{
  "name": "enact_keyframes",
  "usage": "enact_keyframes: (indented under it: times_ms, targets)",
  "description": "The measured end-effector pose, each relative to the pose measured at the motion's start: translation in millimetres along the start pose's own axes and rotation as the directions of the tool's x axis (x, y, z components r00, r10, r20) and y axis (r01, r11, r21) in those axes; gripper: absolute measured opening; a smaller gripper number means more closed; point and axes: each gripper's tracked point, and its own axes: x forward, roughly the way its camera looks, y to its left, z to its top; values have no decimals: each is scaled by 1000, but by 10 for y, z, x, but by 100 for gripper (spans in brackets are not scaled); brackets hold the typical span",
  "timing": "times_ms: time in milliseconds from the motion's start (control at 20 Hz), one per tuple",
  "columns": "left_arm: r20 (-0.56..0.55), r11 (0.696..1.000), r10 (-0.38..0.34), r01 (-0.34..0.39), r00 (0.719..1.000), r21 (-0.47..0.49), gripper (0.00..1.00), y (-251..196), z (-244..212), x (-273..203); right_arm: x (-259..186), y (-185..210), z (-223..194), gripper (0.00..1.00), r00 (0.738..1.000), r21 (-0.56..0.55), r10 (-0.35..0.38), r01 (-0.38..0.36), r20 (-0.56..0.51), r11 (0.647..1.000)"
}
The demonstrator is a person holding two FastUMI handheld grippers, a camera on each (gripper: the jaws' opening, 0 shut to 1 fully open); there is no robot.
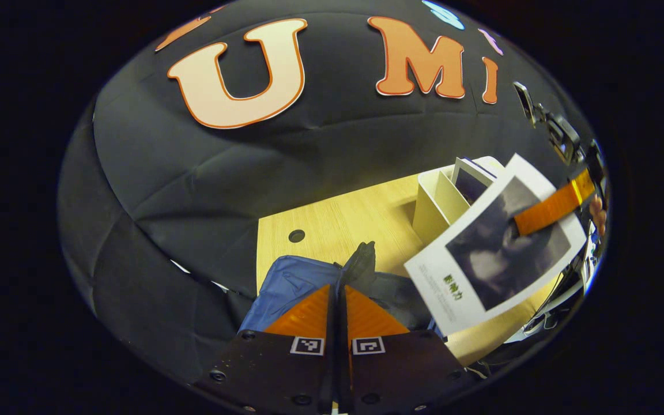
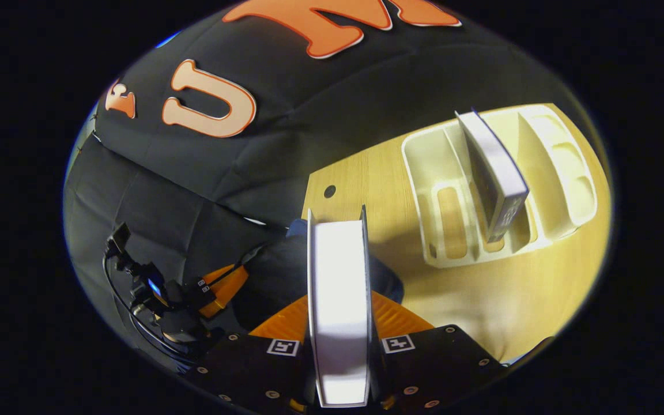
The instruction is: Open the schoolbag, grab two books from the bookshelf and put them into the schoolbag.
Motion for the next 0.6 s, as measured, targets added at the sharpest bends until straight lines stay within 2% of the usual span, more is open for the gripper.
enact_keyframes:
  times_ms: [200,350,600]
  targets:
    - [-9,1000,-12,12,1000,9,4,-19,2,18,375,-23,-287,37,998,177,43,-49,35,983]
    - [-16,1000,-25,25,1000,13,4,-52,0,46,714,4,-352,37,994,266,71,-90,82,960]
    - [-28,999,-50,50,998,10,4,-139,-14,107,1203,63,-581,37,992,308,76,-104,100,946]
